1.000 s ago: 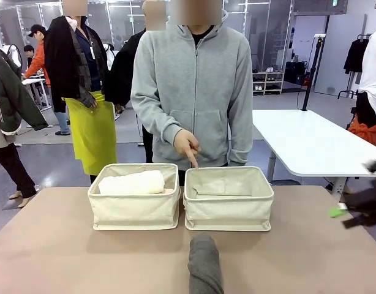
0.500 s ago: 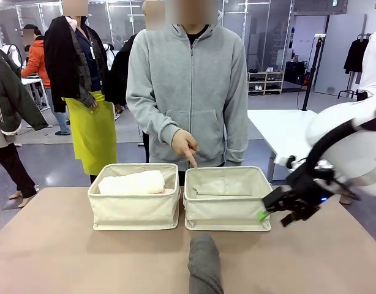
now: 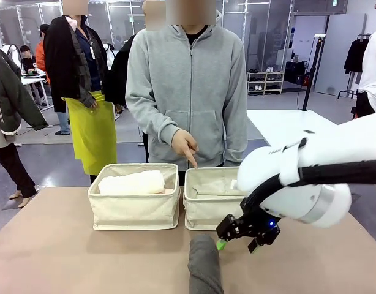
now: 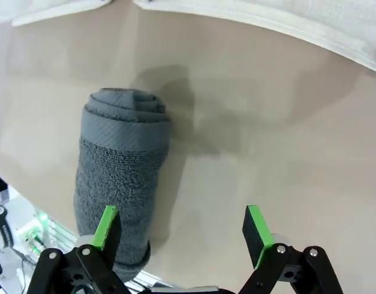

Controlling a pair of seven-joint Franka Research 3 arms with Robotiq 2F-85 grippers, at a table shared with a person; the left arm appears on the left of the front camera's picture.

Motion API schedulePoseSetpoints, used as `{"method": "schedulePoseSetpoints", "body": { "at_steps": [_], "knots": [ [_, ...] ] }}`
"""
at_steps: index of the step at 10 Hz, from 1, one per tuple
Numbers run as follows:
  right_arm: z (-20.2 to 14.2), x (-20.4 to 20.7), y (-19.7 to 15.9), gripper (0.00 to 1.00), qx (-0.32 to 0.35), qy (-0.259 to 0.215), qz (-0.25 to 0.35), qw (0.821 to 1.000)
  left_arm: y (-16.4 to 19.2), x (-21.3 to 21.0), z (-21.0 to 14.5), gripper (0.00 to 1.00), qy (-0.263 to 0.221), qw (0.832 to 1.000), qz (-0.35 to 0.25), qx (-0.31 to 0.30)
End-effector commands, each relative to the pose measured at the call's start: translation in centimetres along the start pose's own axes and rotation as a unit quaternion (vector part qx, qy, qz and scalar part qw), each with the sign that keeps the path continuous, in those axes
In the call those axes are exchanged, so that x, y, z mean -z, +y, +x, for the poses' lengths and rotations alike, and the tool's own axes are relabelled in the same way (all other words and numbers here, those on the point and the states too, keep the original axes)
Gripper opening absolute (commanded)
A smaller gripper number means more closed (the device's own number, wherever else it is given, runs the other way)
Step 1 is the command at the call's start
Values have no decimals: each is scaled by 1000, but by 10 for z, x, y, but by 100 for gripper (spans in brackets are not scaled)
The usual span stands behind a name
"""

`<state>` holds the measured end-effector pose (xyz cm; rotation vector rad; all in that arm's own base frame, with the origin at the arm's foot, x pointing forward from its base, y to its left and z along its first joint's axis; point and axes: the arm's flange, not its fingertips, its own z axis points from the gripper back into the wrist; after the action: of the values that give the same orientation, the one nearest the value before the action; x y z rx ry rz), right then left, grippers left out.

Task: Divide the towels into two baskets.
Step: Pick up one hotel-folded towel from the bottom of the table and place it in the Fabric basket indicated by the person.

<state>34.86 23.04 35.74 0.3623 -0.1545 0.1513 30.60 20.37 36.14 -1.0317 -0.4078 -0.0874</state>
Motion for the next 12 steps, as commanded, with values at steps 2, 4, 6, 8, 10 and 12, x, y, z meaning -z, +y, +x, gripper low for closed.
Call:
{"method": "schedulePoseSetpoints", "body": {
  "at_steps": [2,4,6,8,10,12],
  "knots": [
    [-57,-3,-19,100,13,-25,2,1000,-3,-3,0,100,-6,1000,-5,6],
    [-3,5,6,100,5,-2,-5,1000,-3,-3,0,100,-6,1000,-5,6],
    [-3,5,6,100,5,-2,-5,1000,-3,-3,0,100,-6,1000,-5,6],
    [-3,5,6,100,5,-2,-5,1000,-3,-3,0,100,-6,1000,-5,6],
    [-3,5,26,100,-12,-3,-26,1000,-3,-3,0,100,-6,1000,-5,6],
    [-2,8,40,100,4,13,-34,999,-3,-3,0,100,-6,1000,-5,6]
  ]
}}
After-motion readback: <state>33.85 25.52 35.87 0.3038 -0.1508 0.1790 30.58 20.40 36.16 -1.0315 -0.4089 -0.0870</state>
